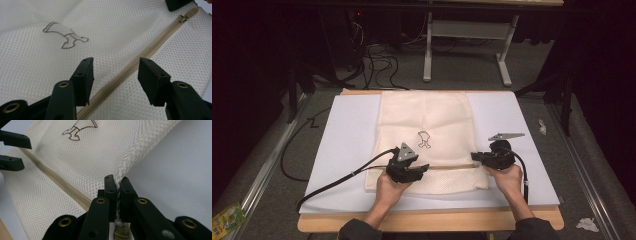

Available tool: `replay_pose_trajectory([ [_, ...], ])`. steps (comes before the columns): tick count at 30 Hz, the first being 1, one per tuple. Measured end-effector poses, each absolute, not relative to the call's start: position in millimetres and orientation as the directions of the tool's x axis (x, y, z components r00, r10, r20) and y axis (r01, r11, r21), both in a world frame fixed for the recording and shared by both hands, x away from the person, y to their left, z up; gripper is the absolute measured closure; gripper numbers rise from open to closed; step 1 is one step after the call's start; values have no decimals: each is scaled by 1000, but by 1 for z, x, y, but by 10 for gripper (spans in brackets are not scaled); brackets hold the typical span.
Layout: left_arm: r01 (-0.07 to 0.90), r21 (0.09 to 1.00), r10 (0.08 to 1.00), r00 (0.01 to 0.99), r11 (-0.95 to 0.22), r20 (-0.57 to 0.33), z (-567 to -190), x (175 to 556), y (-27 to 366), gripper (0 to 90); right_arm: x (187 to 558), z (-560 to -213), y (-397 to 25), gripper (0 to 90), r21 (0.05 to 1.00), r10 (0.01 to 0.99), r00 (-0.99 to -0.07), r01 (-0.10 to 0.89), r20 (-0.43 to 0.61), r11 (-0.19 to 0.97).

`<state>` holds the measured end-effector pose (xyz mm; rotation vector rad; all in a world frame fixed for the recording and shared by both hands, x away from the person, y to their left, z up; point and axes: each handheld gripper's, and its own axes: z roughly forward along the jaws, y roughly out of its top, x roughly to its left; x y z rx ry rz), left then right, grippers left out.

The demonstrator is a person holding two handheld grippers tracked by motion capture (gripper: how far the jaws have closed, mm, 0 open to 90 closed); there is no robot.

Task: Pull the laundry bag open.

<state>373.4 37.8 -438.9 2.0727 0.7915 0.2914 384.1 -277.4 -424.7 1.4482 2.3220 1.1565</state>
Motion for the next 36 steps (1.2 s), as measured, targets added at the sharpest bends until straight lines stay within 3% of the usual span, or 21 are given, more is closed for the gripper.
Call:
replay_pose_trajectory([
  [10,414,810,575,809,-415,-119,-440,373,7,501,384,-422,-276,884,690,821,-517,687,244,227],
  [15,398,810,565,819,-432,-101,-439,371,2,501,384,-422,-276,884,694,820,-521,682,239,231],
  [29,428,808,546,822,-404,-163,-444,373,-8,513,386,-418,-268,884,703,806,-534,675,256,224],
  [36,396,812,518,844,-429,-138,-439,370,-22,514,387,-415,-260,884,705,801,-542,671,253,231],
])
